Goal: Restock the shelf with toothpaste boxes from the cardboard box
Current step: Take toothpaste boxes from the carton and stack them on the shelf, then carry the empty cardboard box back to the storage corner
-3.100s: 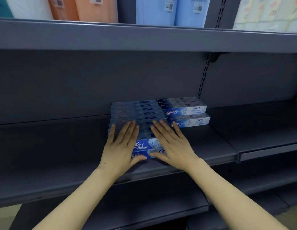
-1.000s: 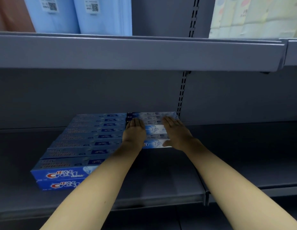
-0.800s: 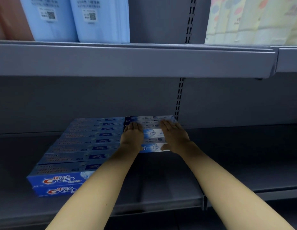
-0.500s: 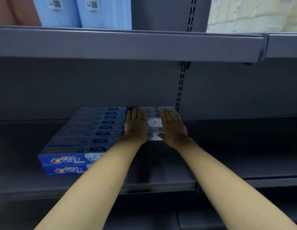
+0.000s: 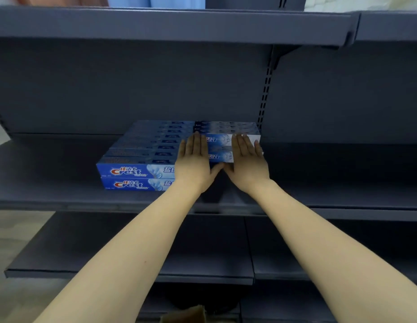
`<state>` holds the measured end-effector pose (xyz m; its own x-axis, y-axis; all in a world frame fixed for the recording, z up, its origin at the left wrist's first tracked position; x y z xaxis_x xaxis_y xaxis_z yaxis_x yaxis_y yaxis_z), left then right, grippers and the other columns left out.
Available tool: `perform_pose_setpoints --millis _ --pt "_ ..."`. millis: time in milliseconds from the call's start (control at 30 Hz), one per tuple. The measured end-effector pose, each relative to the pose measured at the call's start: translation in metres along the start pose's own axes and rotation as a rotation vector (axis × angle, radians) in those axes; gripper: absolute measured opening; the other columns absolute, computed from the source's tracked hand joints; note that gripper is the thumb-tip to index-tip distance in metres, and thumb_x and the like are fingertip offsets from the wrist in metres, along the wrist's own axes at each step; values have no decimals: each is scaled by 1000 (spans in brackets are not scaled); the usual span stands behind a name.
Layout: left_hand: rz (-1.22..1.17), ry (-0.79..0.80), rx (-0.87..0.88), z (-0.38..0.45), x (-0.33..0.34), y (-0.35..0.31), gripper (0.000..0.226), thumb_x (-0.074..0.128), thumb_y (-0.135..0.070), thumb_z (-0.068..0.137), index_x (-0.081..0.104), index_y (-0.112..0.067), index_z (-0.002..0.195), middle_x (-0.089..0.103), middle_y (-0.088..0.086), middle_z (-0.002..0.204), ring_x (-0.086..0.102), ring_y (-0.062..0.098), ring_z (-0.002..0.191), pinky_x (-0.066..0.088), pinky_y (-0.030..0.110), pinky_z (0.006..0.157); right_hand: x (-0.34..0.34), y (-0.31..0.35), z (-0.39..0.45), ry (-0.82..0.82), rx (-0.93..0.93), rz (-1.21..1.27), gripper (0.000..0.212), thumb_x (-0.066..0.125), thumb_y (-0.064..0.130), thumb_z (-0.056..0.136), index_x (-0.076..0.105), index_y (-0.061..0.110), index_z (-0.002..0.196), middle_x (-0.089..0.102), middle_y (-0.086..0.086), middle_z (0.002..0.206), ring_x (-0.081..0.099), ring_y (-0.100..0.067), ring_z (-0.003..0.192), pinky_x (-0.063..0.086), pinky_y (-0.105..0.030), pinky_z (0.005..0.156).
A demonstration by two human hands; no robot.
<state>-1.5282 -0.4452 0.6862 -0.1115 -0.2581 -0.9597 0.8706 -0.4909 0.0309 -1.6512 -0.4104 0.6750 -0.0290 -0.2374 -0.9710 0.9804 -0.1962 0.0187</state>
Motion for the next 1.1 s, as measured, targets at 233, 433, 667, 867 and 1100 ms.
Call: perform_pose_setpoints --millis 233,433,667,867,1100 --pt "0 -63 61 -55 -13 22 85 25 -62 93 6 -1 150 12 15 157 7 27 146 0 39 119 -7 42 -47 -90 31 -34 79 35 52 96 7 3 151 9 -12 159 5 -23 148 2 -41 119" --pt "2 -30 83 -108 -15 55 85 21 -61 94 -4 -3 150 -5 13 159 -5 25 147 -3 38 118 -9 86 -93 -50 52 -84 77 26 54 97 0 4 151 1 -10 160 0 -21 148 1 -40 119" --pt "4 19 63 -163 4 84 83 22 -58 96 -6 -2 150 -8 14 158 -7 26 147 -2 39 119 11 122 -144 33 51 -92 76 24 53 99 -4 5 151 -3 -9 160 -4 -20 148 -1 -39 119" --pt "38 158 23 -206 50 94 82 20 -58 96 -5 0 149 -6 16 158 -6 27 147 0 41 119 51 137 -178 120 28 -82 76 27 52 99 0 3 151 -1 -10 160 -2 -22 148 0 -39 119" --pt "46 306 -45 -243 110 99 83 20 -59 95 -3 -1 150 -3 16 158 -3 28 147 2 40 119 110 138 -205 284 -28 -69 78 26 54 98 -3 4 151 -3 -9 160 -4 -22 148 -1 -39 119"
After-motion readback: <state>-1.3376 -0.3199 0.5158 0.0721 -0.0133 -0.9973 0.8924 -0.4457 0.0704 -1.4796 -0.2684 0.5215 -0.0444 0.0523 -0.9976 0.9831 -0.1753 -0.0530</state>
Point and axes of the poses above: each hand's wrist, its own z-axis towards the middle knuckle, its own x-axis out of the palm, y = z × x, the point moved 5 cm from there along z, towards the middle knuckle
